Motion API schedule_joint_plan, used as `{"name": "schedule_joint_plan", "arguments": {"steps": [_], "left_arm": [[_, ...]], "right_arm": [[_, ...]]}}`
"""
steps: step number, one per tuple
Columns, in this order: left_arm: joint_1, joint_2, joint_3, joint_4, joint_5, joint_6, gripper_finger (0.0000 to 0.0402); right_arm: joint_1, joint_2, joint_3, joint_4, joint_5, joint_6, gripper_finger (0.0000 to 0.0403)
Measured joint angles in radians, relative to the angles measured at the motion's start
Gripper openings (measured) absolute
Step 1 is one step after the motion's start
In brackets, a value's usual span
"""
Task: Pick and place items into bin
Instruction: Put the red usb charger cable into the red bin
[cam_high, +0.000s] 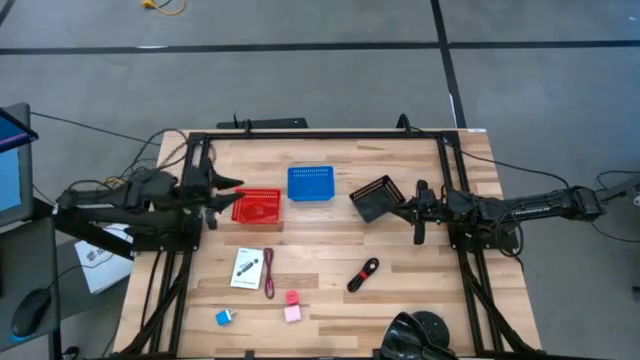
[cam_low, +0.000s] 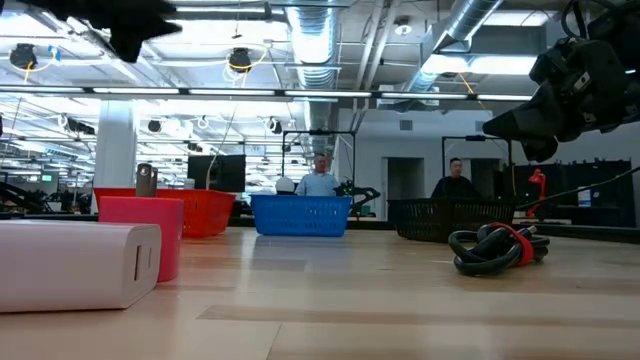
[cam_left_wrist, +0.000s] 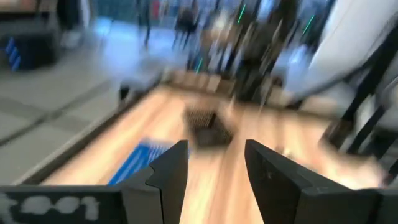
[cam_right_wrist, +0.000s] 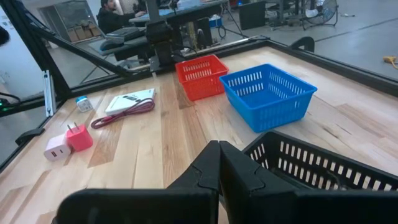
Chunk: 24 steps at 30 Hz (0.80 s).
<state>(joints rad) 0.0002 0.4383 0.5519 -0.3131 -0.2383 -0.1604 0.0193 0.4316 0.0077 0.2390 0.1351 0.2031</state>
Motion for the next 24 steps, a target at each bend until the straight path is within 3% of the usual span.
{"name": "schedule_joint_plan", "arguments": {"steps": [3,6,10,14,19,24], "left_arm": [[-0.002,0.13,0.031,-0.121,0.018,-0.071,0.0148],[-0.02,0.252,0.03,-0.167,0.147,-0.1,0.0148],[-0.061,0.383,0.03,-0.14,0.322,-0.13,0.0148],[-0.116,0.479,0.03,-0.093,0.413,-0.215,0.0148],[-0.184,0.566,0.03,-0.087,0.356,-0.235,0.0148],[-0.216,0.666,0.03,-0.088,0.258,-0.449,0.0148]], "right_arm": [[0.0,0.0,0.0,0.0,0.0,0.0,0.0],[0.0,0.0,0.0,0.0,0.0,0.0,0.0],[0.0,0.0,0.0,0.0,0.0,0.0,0.0],[0.0,0.0,0.0,0.0,0.0,0.0,0.0],[0.0,0.0,0.0,0.0,0.0,0.0,0.0],[0.0,0.0,0.0,0.0,0.0,0.0,0.0]]}}
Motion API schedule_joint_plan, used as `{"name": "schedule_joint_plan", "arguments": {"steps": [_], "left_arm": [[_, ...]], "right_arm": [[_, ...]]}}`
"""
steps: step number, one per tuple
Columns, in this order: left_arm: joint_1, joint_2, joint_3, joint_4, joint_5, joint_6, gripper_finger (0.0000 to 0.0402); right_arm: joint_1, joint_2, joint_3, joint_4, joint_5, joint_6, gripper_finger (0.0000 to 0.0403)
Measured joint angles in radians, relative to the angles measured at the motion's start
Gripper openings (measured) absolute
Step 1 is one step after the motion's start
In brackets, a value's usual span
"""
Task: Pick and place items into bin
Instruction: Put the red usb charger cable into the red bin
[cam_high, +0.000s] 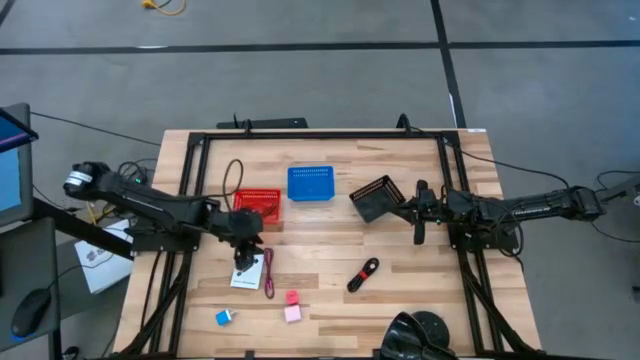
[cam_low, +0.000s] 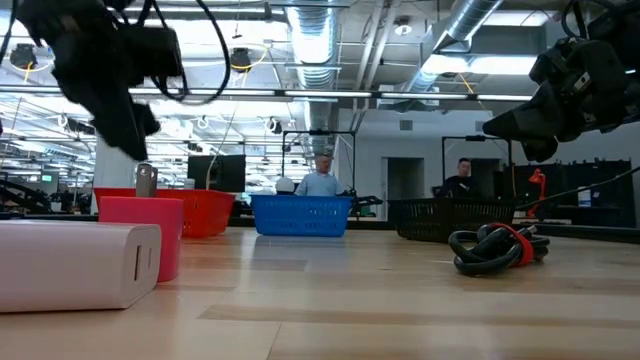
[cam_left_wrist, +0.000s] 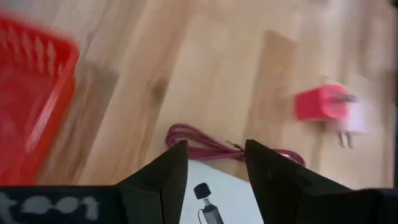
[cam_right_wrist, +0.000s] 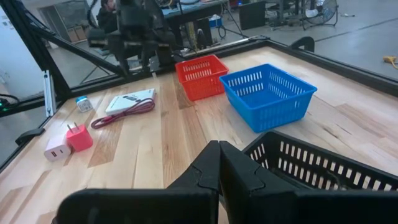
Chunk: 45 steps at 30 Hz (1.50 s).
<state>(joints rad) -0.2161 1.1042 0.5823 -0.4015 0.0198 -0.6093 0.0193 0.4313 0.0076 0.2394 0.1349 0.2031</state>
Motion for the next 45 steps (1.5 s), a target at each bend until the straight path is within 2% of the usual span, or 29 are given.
{"name": "schedule_joint_plan", "arguments": {"steps": [4,10,13,26,30,36,40,45], "left_arm": [[-0.01,0.091,0.0,0.0,-0.039,-0.107,0.0148],[-0.01,0.198,0.0,0.024,-0.057,-0.142,0.0148],[-0.013,0.226,0.0,0.056,-0.031,-0.161,0.0148],[-0.016,0.291,0.0,0.108,-0.052,-0.156,0.0146],[-0.016,0.291,0.0,0.118,-0.072,-0.126,0.0117],[-0.016,0.288,0.0,0.131,-0.077,-0.1,0.0014],[-0.017,0.287,0.012,0.114,-0.074,-0.088,0.0005],[-0.041,0.287,0.108,0.06,-0.054,-0.034,0.0002]], "right_arm": [[0.0,0.0,0.0,0.0,0.0,0.0,0.0],[0.0,0.0,0.0,0.0,0.0,0.0,0.0],[0.0,0.0,0.0,0.0,0.0,0.0,0.0],[0.0,0.0,0.0,0.0,0.0,0.0,0.0],[0.0,0.0,0.0,0.0,0.0,0.0,0.0],[0.0,0.0,0.0,0.0,0.0,0.0,0.0],[0.0,0.0,0.0,0.0,0.0,0.0,0.0],[0.0,0.0,0.0,0.0,0.0,0.0,0.0]]}}
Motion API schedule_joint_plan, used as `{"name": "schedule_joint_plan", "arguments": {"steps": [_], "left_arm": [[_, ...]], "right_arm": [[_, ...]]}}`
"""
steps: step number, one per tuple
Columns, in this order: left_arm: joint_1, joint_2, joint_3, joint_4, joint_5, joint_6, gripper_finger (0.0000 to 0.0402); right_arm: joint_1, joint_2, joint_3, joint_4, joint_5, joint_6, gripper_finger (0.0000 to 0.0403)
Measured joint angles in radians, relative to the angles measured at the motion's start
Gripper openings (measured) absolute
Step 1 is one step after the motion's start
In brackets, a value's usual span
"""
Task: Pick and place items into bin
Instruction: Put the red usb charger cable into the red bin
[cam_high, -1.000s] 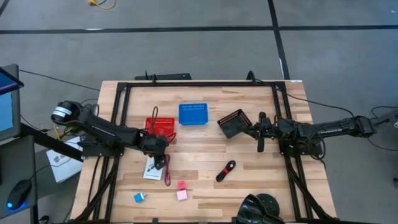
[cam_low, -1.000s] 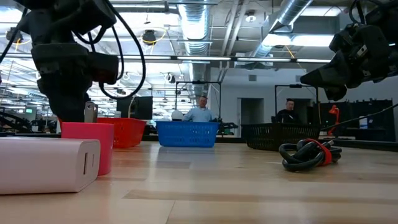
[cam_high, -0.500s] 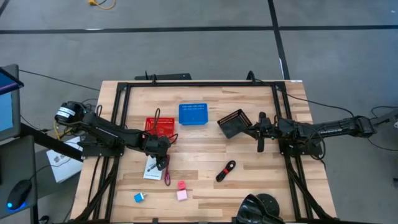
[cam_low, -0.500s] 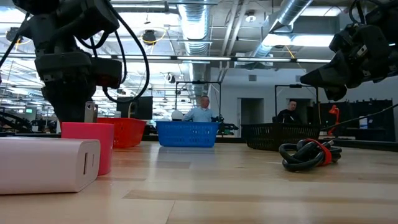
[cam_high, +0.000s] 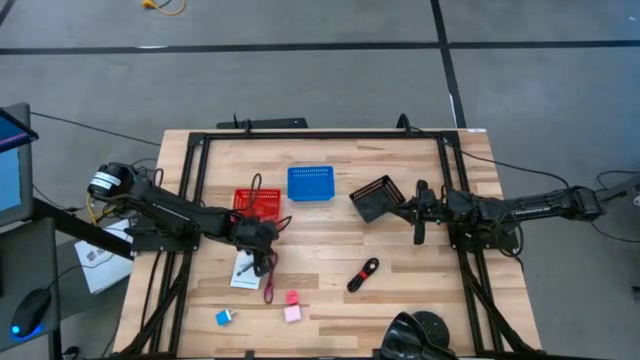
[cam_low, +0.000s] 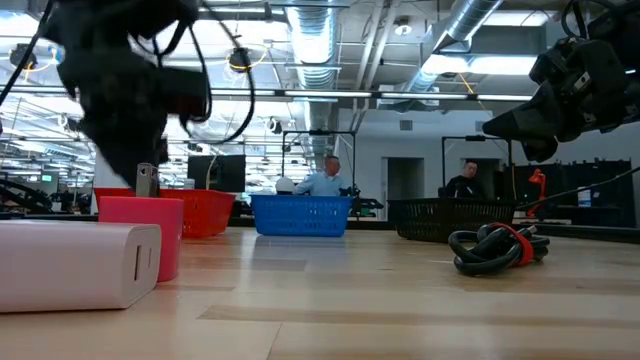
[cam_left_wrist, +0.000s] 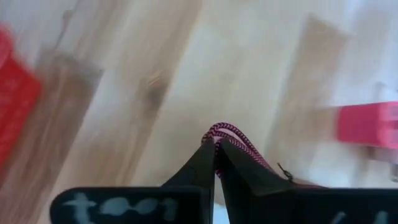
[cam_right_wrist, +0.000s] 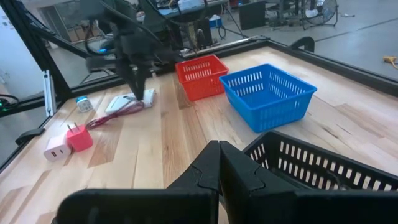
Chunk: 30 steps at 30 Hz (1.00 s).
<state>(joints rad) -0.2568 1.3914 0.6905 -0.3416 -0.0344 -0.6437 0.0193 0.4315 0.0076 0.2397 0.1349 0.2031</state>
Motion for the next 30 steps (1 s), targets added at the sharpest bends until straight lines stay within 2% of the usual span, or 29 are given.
{"name": "schedule_joint_plan", "arguments": {"steps": [7,12,15,19,24,27,30], "left_arm": [[-0.038,0.0,0.2,-0.281,-0.119,0.065,0.0001],[-0.046,0.0,0.351,-0.62,-0.327,0.06,0.0],[-0.036,0.0,0.449,-0.768,-0.45,0.059,0.0],[-0.004,-0.001,0.575,-0.885,-0.512,0.083,0.0],[0.056,-0.001,0.694,-1.039,-0.546,0.21,0.0],[0.097,-0.001,0.703,-1.113,-0.608,0.311,0.0],[0.136,-0.001,0.679,-1.106,-0.666,0.419,0.0]], "right_arm": [[0.0,0.0,0.0,0.0,0.0,0.0,0.0],[0.0,0.0,0.0,0.0,0.0,0.0,0.0],[0.0,0.0,0.0,0.0,0.0,0.0,0.0],[0.0,0.0,0.0,0.0,0.0,0.0,0.0],[0.0,0.0,0.0,0.0,0.0,0.0,0.0],[0.0,0.0,0.0,0.0,0.0,0.0,0.0],[0.0,0.0,0.0,0.0,0.0,0.0,0.0]]}}
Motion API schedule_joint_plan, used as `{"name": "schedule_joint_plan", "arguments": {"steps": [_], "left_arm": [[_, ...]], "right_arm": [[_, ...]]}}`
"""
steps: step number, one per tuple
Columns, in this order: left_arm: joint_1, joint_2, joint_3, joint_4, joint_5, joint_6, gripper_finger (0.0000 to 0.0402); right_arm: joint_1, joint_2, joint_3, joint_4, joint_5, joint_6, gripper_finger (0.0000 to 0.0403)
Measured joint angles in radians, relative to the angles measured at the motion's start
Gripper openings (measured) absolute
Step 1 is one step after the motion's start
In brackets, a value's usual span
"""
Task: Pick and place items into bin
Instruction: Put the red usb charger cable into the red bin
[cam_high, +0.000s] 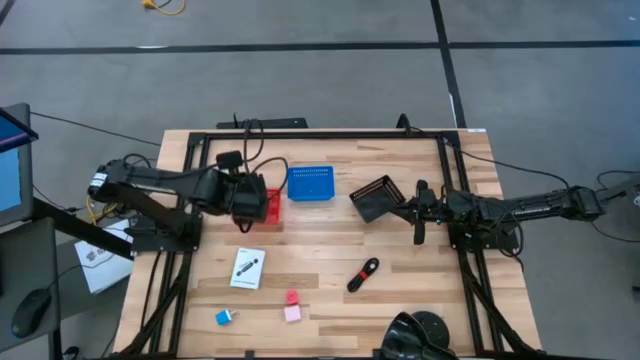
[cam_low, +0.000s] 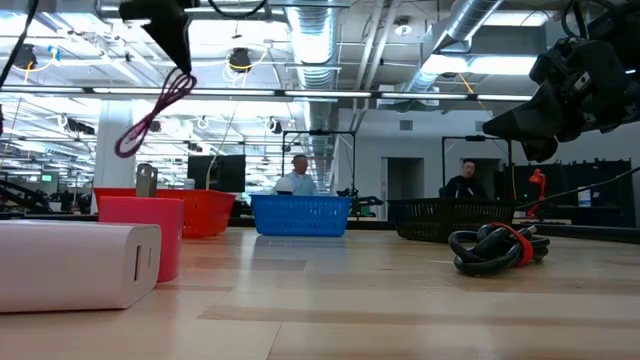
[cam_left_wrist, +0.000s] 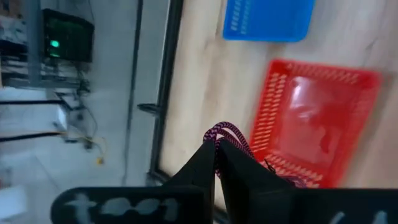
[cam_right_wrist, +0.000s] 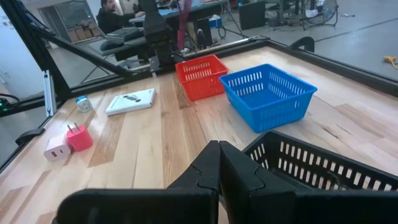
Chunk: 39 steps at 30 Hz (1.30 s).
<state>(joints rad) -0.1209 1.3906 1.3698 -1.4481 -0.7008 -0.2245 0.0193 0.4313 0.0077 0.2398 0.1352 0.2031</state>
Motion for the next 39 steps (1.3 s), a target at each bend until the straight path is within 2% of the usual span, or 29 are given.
{"name": "schedule_joint_plan", "arguments": {"steps": [4,8,20,28,39], "left_arm": [[0.057,0.002,-0.072,0.14,0.025,0.105,0.0],[0.104,0.002,-0.165,0.258,0.114,0.159,0.0],[0.18,0.002,-0.388,0.457,0.151,0.206,0.0],[0.184,0.002,-0.406,0.61,0.241,0.259,0.0],[0.184,0.002,-0.406,0.602,0.266,0.268,0.0008]], "right_arm": [[0.0,0.0,0.0,0.0,0.0,0.0,0.0],[0.0,0.0,0.0,0.0,0.0,0.0,0.0],[0.0,0.0,0.0,0.035,0.0,0.0,0.0],[0.0,0.0,0.0,0.228,0.0,-0.002,0.0],[-0.004,0.0,0.0,0.211,0.023,0.041,0.0]]}}
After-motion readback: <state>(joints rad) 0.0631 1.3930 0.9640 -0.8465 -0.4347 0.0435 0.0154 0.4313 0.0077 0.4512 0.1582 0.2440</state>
